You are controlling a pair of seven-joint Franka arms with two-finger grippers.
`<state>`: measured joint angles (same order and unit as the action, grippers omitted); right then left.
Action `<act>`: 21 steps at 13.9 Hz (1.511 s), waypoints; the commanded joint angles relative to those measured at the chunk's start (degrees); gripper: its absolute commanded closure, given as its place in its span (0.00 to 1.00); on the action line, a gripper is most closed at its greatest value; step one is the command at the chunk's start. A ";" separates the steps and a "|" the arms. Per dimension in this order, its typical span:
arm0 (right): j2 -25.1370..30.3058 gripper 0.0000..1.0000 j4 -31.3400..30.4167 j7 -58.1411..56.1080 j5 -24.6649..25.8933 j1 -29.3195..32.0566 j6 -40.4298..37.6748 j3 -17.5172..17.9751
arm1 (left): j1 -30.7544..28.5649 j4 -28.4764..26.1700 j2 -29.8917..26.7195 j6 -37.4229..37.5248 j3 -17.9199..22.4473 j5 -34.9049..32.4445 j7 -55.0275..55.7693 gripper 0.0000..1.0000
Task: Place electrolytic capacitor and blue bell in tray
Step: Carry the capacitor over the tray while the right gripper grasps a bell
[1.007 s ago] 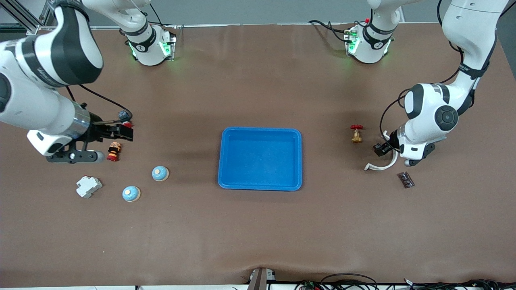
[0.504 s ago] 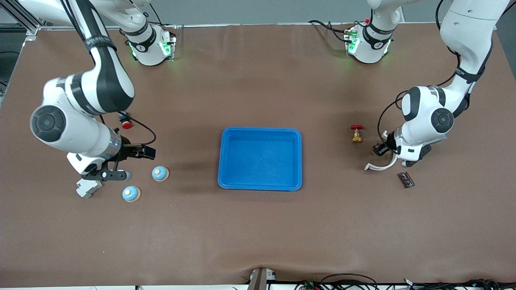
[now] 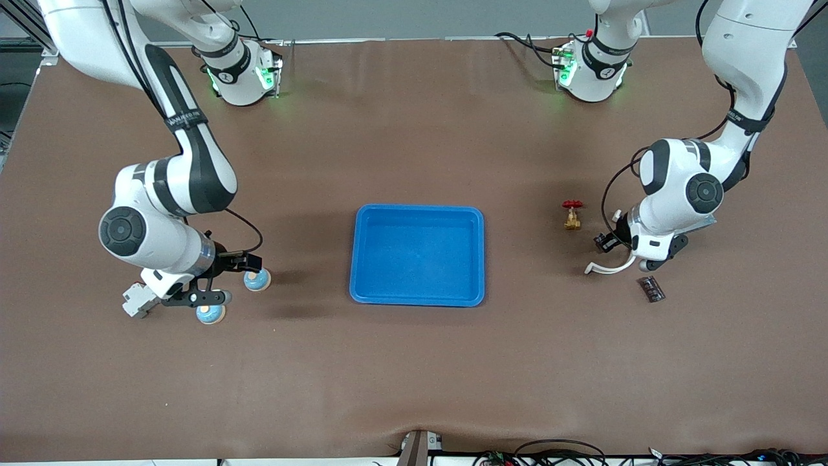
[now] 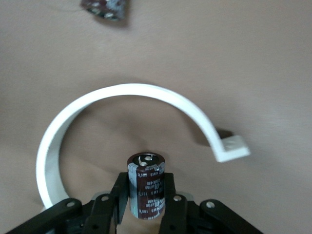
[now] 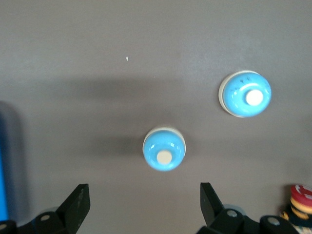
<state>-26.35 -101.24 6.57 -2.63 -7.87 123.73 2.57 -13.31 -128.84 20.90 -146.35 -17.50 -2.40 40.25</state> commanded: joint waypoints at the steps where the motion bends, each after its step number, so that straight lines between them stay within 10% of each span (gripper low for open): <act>1: -2.38 0.00 -2.99 -2.26 -0.27 0.84 6.33 0.50 | 1.87 0.34 -3.49 2.37 -2.18 -0.07 4.82 1.00; 7: -6.60 0.00 -3.17 -2.36 -0.36 1.02 10.56 0.50 | 7.14 9.47 -4.20 13.27 -7.99 -0.07 18.78 1.00; 21: -11.53 0.00 -3.26 -2.36 -0.36 1.72 16.10 0.50 | 29.56 28.02 14.51 14.16 -5.71 -3.39 44.29 1.00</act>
<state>-37.28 -104.49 5.09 -2.63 -6.90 138.88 2.49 14.10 -104.16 33.03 -133.23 -24.81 -3.19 82.83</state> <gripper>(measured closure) 0.000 0.665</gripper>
